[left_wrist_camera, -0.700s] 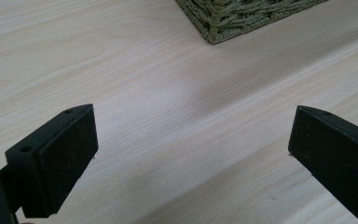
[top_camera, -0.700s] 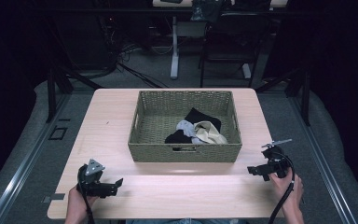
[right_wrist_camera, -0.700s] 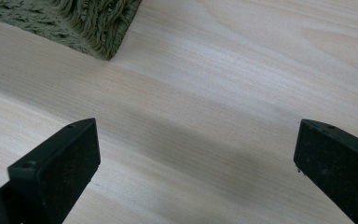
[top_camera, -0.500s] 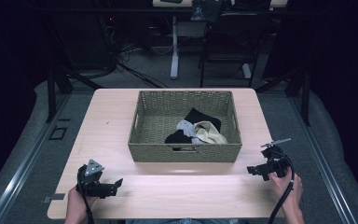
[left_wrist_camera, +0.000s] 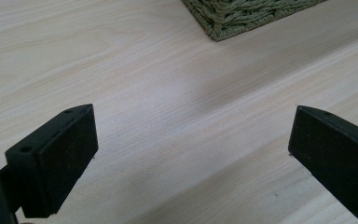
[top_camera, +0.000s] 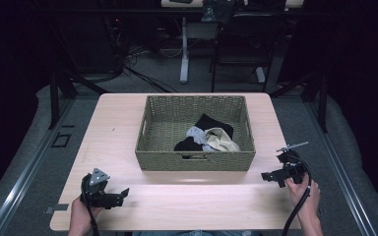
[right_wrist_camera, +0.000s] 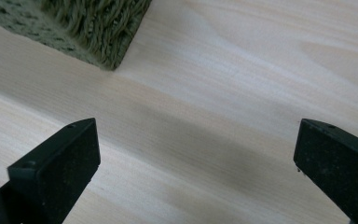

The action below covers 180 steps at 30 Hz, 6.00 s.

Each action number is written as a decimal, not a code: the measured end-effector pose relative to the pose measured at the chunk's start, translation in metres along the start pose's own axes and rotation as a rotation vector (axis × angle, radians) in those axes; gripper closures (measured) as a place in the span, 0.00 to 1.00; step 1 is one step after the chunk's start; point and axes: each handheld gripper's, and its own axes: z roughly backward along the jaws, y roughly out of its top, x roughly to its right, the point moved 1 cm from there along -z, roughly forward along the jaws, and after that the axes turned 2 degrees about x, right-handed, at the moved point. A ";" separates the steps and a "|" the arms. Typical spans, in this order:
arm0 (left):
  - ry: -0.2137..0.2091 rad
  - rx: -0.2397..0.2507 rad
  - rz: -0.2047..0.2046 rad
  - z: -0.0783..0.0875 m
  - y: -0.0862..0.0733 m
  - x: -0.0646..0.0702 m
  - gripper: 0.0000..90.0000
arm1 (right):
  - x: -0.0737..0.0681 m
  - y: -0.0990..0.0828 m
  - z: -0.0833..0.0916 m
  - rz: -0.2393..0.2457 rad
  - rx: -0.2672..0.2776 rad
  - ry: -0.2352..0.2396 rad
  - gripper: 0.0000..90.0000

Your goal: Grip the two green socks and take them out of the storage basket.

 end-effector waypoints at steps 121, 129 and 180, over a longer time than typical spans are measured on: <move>-0.010 -0.002 0.004 -0.003 0.000 -0.001 0.02 | -0.096 0.202 0.003 0.231 0.003 0.048 0.97; -0.011 -0.001 0.004 -0.003 0.000 -0.001 0.02 | -0.101 0.209 0.020 0.258 0.017 0.043 0.97; -0.011 0.001 0.007 -0.003 0.000 -0.001 0.02 | -0.085 0.212 0.116 0.252 0.192 -0.041 0.97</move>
